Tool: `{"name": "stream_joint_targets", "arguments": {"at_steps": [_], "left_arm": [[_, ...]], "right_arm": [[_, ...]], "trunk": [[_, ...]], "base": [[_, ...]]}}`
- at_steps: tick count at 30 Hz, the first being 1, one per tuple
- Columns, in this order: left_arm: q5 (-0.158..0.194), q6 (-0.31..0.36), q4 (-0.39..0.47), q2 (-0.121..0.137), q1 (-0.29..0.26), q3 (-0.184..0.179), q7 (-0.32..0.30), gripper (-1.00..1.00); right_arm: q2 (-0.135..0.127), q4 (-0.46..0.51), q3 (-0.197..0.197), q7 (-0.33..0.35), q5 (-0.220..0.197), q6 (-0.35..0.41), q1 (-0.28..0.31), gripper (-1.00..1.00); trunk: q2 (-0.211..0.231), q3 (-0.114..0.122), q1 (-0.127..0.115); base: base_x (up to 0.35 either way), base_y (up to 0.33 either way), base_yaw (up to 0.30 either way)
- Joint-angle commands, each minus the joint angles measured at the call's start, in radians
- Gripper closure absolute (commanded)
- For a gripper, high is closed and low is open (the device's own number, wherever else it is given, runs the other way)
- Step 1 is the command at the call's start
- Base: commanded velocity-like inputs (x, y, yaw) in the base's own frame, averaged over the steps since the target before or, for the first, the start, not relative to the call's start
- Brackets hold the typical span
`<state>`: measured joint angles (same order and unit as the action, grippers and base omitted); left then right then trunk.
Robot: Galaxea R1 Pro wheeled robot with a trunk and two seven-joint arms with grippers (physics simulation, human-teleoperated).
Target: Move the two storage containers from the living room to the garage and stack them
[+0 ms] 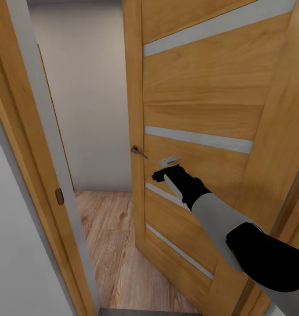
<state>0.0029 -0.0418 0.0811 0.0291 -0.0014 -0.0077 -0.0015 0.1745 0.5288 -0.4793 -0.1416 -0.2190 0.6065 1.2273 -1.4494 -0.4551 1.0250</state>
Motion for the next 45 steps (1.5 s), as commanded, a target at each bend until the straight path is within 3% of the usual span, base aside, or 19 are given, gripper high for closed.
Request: {"name": "stream_joint_targets", "arguments": {"at_steps": [1,5,7,10,13,16,40,45], "left_arm": [[0.0,-0.003,0.0,0.0,0.0,-0.001,0.0,-1.0],[0.0,-0.003,0.0,0.0,0.0,-0.001,0.0,-1.0],[0.0,-0.003,0.0,0.0,0.0,-0.001,0.0,-1.0],[0.0,-0.003,0.0,0.0,0.0,-0.001,0.0,-1.0],[0.0,-0.003,0.0,0.0,0.0,-0.001,0.0,-1.0],[0.0,-0.003,0.0,0.0,0.0,-0.001,0.0,-1.0],[-0.001,-0.003,0.0,-0.001,0.0,-0.001,-0.001,-1.0],[-0.001,-0.003,0.0,-0.001,0.0,-0.001,0.0,-1.0]], "right_arm": [[0.0,-0.001,-0.005,-0.053,0.002,0.006,0.001,-1.0],[0.0,-0.041,-0.011,-0.203,0.072,0.011,0.0,-1.0],[0.0,-0.052,-0.015,-0.238,0.088,0.015,0.0,-1.0],[0.0,-0.061,-0.021,-0.284,0.1,0.038,0.0,-1.0],[0.0,-0.065,-0.024,-0.398,0.106,0.074,0.0,-1.0],[0.0,-0.069,-0.027,-0.451,0.107,0.085,0.0,-1.0],[0.0,-0.151,-0.031,-0.465,0.101,0.062,0.028,-1.0],[-0.045,-0.163,-0.03,-0.462,0.098,0.058,0.046,-1.0]], "trunk": [[-0.001,-0.001,0.0],[-0.001,-0.001,0.0],[-0.001,-0.001,0.0],[-0.001,-0.001,0.0],[-0.001,-0.001,0.0],[-0.001,-0.001,0.0],[-0.001,-0.001,0.0],[-0.001,-0.001,0.0]], "base": [[0.004,0.0,0.0],[0.001,0.0,0.0],[0.0,0.0,0.0],[0.0,0.0,0.0],[0.0,0.0,0.0],[0.0,0.0,0.0],[0.0,0.0,0.0],[0.0,0.0,0.0]]}}
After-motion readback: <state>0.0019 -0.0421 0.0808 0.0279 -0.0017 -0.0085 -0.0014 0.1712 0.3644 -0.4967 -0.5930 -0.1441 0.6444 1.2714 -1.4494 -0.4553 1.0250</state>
